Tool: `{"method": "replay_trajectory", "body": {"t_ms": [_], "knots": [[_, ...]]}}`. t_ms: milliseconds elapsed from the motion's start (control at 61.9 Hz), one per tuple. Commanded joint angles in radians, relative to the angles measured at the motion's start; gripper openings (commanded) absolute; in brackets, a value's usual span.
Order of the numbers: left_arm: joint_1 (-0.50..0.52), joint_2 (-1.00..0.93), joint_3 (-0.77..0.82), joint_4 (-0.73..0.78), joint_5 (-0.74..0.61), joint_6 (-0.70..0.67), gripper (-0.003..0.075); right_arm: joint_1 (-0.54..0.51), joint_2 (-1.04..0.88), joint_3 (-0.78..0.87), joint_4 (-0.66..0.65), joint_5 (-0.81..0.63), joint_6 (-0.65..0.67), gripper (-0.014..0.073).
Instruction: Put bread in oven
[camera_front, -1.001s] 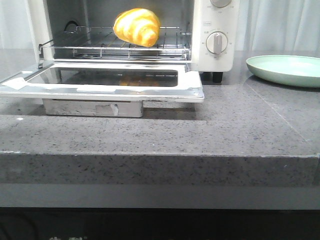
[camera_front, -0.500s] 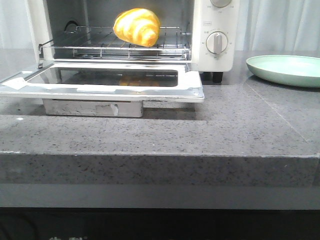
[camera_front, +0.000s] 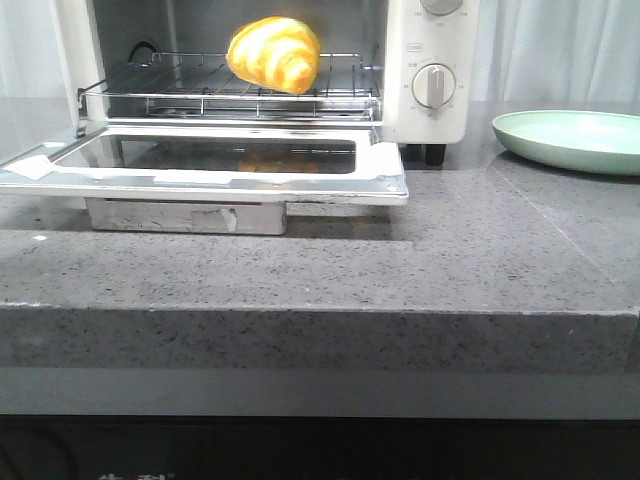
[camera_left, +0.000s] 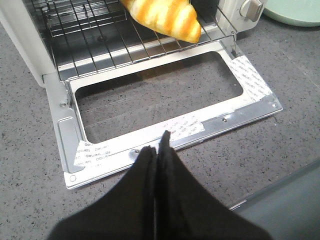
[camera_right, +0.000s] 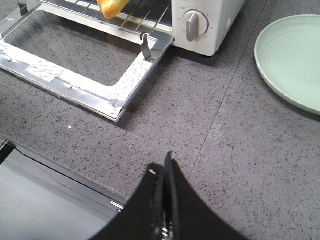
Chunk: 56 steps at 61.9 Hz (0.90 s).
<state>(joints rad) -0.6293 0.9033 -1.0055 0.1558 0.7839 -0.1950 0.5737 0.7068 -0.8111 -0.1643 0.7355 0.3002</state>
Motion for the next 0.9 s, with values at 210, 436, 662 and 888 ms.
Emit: {"method": "replay_trajectory", "body": {"t_ms": [210,436,662,888], "knots": [[0.174,-0.198,0.135,-0.085,-0.188,-0.009,-0.0018,-0.005,-0.004,-0.024,-0.016,-0.059,-0.009,-0.0120],[0.388,-0.517,0.549,-0.182,-0.543,0.000,-0.0018,-0.005,-0.004,-0.024,-0.016,-0.059,-0.009,-0.0120],[0.509,-0.818,0.870,-0.186,-0.715,0.000,-0.0018,-0.005,-0.004,-0.024,-0.016,-0.059,-0.009,-0.0120],[0.561,-0.932,1.017,-0.188,-0.845,0.000,-0.0018,-0.005,-0.004,-0.024,-0.016,-0.059,-0.009,-0.0120]]}}
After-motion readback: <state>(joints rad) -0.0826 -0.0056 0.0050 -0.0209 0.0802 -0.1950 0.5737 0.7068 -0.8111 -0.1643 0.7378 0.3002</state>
